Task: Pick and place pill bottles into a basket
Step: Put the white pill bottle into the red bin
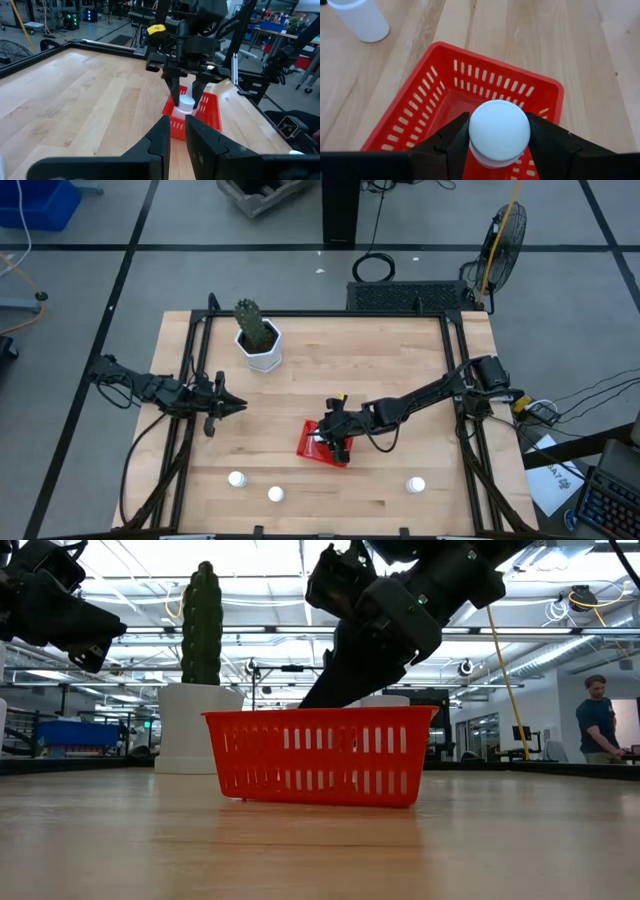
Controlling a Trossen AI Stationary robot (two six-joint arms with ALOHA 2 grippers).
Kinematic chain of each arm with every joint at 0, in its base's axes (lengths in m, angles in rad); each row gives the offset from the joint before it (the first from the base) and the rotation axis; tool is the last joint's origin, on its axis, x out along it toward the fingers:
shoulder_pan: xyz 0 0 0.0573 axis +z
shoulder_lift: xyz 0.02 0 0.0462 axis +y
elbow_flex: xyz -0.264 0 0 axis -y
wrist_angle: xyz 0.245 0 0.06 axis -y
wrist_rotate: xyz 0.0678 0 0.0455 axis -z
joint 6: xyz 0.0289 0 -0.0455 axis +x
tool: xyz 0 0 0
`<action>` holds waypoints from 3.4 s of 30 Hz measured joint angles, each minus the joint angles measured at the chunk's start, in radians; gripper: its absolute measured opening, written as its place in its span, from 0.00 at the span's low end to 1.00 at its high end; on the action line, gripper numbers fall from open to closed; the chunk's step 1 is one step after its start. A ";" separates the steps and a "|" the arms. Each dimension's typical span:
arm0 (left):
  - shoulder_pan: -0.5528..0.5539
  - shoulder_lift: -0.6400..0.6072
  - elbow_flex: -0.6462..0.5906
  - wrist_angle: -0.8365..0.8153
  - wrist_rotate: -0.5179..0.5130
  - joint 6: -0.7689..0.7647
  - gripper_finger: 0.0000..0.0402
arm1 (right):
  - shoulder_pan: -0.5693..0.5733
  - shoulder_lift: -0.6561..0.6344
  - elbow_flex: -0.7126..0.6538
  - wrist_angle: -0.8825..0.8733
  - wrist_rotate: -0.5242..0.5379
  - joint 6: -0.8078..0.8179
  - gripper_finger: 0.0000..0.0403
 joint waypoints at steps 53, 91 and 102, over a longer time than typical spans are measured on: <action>0.000 0.000 0.000 0.000 0.000 0.000 0.16 | -0.015 0.000 -0.002 0.074 -0.020 -0.017 0.52; 0.000 0.000 0.000 0.001 0.000 0.000 0.16 | 0.662 -0.353 -0.002 -0.833 0.243 0.990 0.62; 0.000 0.000 0.000 0.001 0.000 0.000 0.16 | 0.723 -0.352 -0.058 -0.859 0.127 1.236 0.62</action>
